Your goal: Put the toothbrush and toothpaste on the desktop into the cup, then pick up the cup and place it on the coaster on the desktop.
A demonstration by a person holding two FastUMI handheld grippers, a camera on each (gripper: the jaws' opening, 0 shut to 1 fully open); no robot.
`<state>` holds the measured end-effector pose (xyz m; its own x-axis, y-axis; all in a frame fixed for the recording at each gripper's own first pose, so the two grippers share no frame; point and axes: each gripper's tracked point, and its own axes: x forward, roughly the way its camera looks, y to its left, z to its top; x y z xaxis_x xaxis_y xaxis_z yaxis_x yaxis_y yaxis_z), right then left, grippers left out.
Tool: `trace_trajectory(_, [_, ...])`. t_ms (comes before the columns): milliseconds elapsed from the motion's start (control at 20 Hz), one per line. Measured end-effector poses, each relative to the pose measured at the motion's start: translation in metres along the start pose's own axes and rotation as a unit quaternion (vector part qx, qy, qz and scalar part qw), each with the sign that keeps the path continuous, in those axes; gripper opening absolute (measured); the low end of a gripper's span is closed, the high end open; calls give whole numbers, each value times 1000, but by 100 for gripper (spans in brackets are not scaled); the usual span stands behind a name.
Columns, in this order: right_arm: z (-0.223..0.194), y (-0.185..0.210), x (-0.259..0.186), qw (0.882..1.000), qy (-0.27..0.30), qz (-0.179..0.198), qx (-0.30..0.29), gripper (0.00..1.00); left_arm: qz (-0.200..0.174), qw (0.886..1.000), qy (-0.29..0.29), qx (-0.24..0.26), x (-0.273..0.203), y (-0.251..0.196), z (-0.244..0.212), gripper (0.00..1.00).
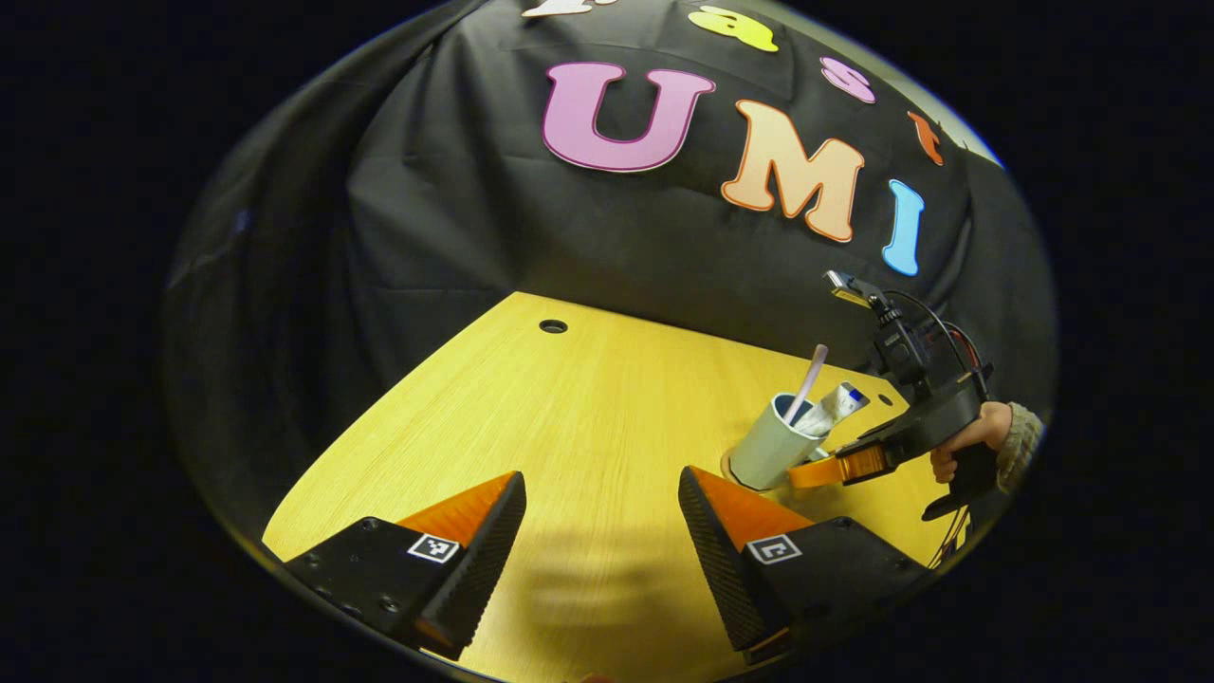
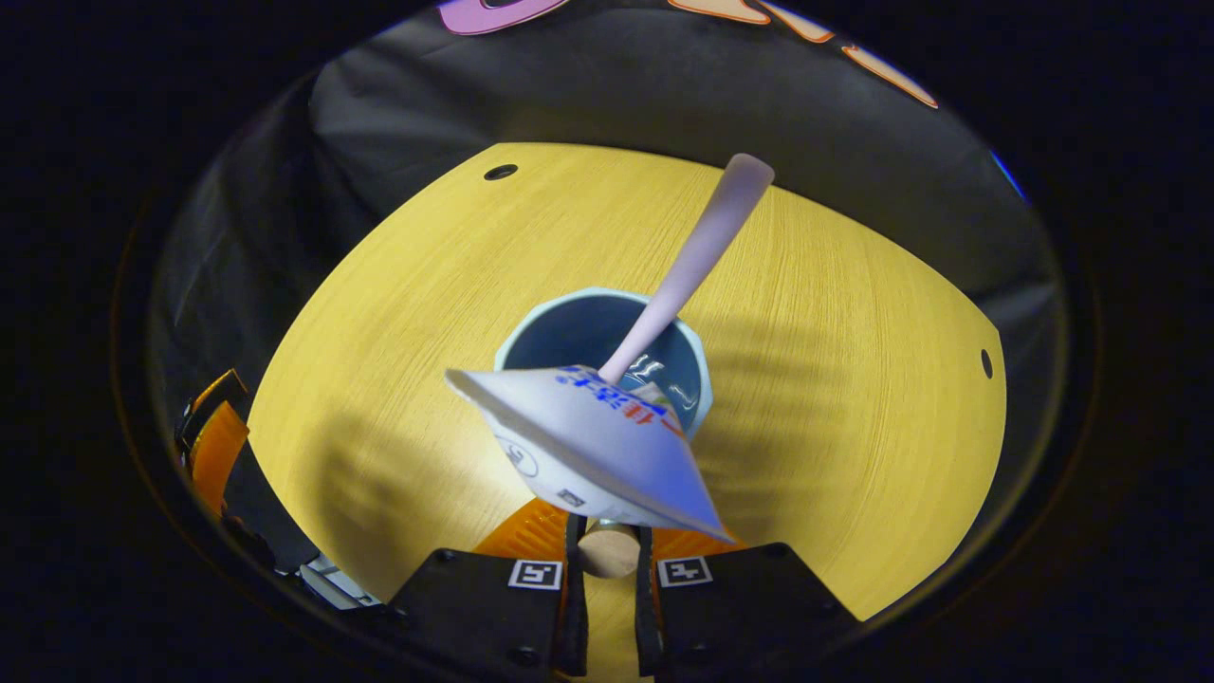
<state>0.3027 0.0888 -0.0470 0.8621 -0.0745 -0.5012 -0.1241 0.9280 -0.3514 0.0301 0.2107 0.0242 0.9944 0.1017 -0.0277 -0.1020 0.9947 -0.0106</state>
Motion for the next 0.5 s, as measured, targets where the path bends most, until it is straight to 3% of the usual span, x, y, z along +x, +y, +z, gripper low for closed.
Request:
trace_trajectory(200, [-6,6,-10,1000,-2,-1,-1,22,2,1000,11,-5,1,5,-9,94])
trace_trajectory(350, [-9,13,-44,1000,-22,14,6,36,-4,1000,10,-5,1,4,-9,94])
trace_trajectory(400, [-8,15,-55,999,-32,25,10,43,-7,1000,9,-5,-1,4,-7,93])
trace_trajectory(500, [-12,13,-77,998,-57,34,21,80,-13,1000,9,1,-2,2,-5,93])
